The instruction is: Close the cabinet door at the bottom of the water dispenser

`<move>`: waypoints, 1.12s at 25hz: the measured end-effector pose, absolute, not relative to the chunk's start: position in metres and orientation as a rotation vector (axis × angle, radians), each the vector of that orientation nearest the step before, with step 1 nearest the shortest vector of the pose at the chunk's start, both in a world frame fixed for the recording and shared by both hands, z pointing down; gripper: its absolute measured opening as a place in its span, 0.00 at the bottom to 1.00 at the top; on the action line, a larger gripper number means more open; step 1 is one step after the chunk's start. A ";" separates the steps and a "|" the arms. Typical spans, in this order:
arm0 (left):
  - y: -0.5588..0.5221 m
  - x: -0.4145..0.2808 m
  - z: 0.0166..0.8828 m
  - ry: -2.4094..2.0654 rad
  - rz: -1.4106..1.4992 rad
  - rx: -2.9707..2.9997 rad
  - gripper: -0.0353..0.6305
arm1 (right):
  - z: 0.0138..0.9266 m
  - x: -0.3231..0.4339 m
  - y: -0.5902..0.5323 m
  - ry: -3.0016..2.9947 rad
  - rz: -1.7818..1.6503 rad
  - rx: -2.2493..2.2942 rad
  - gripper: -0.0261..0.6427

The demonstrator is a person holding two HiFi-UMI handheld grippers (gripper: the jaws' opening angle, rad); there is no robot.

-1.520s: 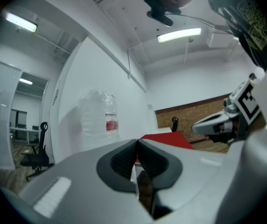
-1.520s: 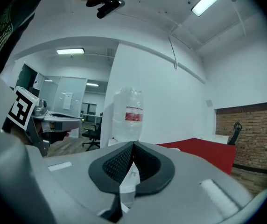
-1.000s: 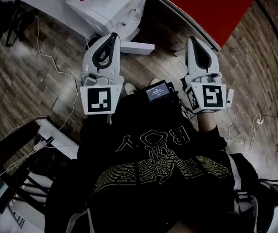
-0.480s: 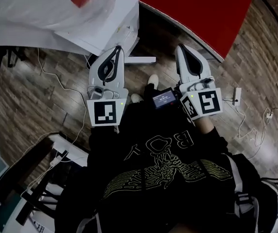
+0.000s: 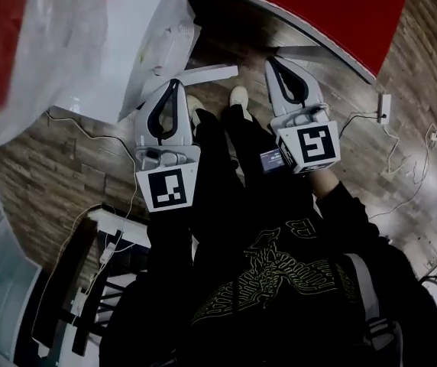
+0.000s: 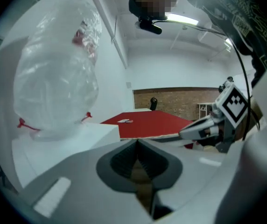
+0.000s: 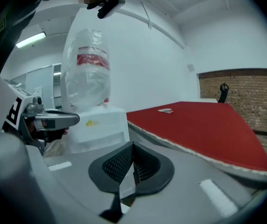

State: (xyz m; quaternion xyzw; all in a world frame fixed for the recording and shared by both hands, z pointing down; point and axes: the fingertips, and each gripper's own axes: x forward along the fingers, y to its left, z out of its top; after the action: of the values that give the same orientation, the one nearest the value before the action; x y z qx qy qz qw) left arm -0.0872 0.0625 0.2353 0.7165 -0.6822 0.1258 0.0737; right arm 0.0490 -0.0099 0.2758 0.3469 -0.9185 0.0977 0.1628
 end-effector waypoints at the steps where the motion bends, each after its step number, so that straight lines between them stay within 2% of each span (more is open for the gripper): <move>1: 0.060 -0.085 0.252 -2.020 0.396 2.151 0.06 | 0.302 0.051 -0.010 -2.589 0.324 0.995 0.04; 7: 0.050 -0.074 0.336 -1.903 0.457 2.169 0.06 | 0.476 0.063 0.002 -2.345 0.735 1.059 0.04; 10: 0.055 -0.072 0.370 -1.861 0.510 2.192 0.06 | 0.528 0.065 0.014 -2.271 0.869 1.132 0.04; 15: 0.057 -0.075 0.421 -1.830 0.537 2.183 0.06 | 0.593 0.055 0.031 -2.217 1.084 1.095 0.04; 22: 0.058 -0.087 0.450 -1.827 0.520 2.154 0.06 | 0.628 0.050 0.053 -2.159 1.064 0.998 0.06; 24: 0.059 -0.091 0.461 -1.817 0.545 2.146 0.06 | 0.636 0.047 0.056 -2.149 1.071 0.976 0.08; 28: 0.058 -0.099 0.473 -1.827 0.549 2.111 0.06 | 0.652 0.038 0.063 -2.103 1.181 0.933 0.20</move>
State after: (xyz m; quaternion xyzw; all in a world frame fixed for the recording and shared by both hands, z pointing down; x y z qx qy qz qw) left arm -0.0986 0.0584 0.4733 0.7339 -0.6351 0.1907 0.1474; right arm 0.0378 0.0635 0.6517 0.3469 -0.7821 0.4390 0.2742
